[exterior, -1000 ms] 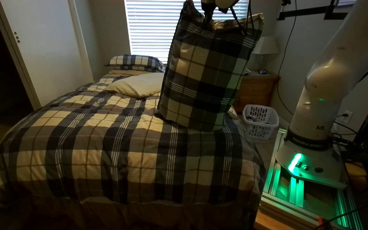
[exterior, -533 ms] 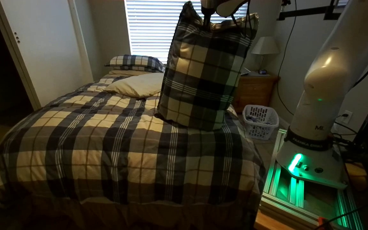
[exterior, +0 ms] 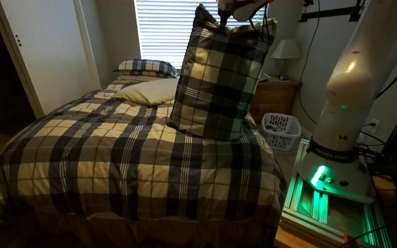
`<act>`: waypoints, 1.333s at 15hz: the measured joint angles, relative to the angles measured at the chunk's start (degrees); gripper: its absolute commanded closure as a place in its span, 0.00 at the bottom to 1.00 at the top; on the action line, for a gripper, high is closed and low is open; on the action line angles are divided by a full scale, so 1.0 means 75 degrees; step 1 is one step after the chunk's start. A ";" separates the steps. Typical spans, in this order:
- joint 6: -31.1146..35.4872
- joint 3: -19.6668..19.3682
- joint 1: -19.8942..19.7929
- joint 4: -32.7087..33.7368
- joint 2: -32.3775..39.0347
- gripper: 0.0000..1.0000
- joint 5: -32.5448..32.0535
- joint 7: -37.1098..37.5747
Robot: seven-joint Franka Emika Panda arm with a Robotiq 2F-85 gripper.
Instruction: Flip the pillow forward
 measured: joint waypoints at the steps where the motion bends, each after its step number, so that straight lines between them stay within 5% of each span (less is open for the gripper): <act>1: 0.0135 -0.0002 -0.0024 0.0159 0.0065 0.43 0.0000 0.0000; 8: 0.0391 0.0015 -0.0052 0.0862 0.0290 0.00 0.0489 0.0041; 15: -0.2016 0.0301 0.0100 0.1105 -0.0014 0.00 0.2814 0.0058; 20: -0.3787 0.0523 0.0148 0.1153 -0.0616 0.00 0.3643 0.0644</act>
